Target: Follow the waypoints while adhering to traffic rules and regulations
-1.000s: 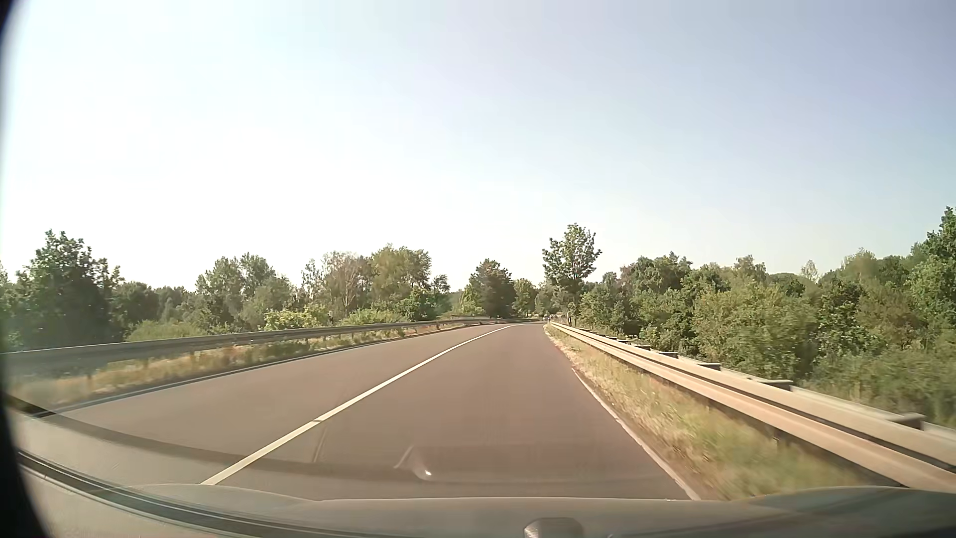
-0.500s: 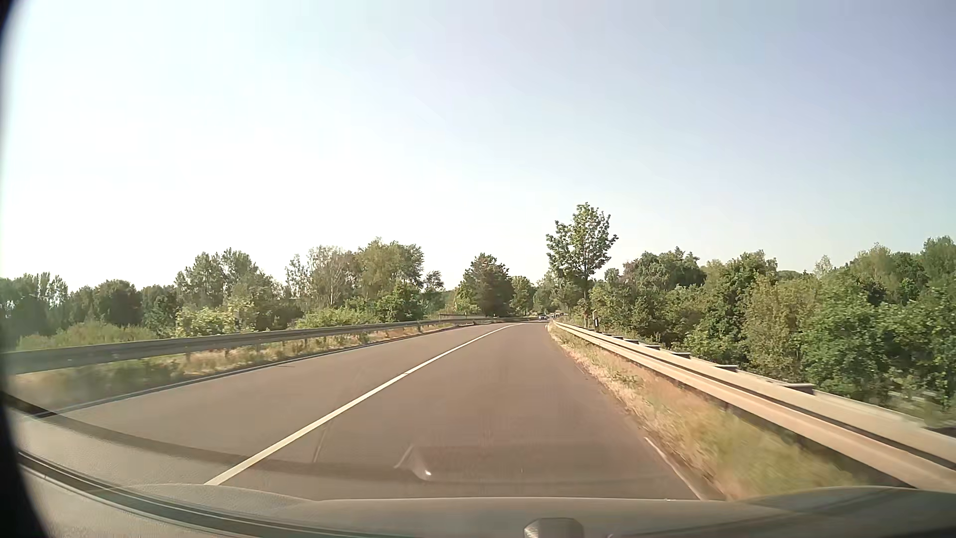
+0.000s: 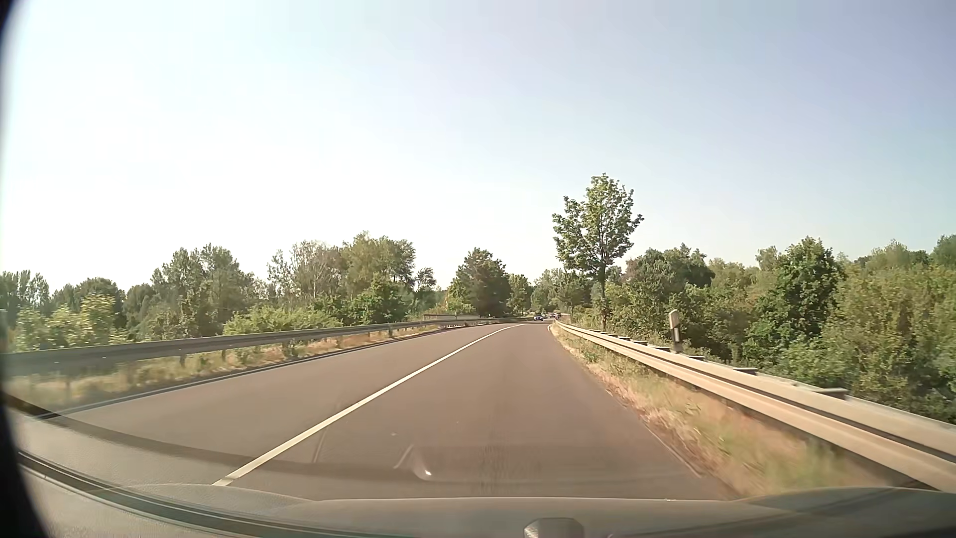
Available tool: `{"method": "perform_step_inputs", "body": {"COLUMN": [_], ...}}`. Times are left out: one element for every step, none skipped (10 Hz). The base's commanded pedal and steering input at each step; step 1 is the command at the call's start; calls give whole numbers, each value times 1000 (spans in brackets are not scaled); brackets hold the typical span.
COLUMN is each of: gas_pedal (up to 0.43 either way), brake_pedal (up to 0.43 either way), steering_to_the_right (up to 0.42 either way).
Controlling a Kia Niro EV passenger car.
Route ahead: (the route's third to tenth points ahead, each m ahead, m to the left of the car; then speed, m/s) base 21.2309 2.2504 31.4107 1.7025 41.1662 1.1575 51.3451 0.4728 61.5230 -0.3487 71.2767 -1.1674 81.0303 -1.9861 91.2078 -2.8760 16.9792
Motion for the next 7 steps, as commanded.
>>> {"method": "perform_step_inputs", "body": {"gas_pedal": [98, 98, 98, 98, 98, 98, 98], "brake_pedal": [18, 12, 18, 18, 12, 18, 18], "steering_to_the_right": [4, 4, 4, 4, 4, 4, 4]}}
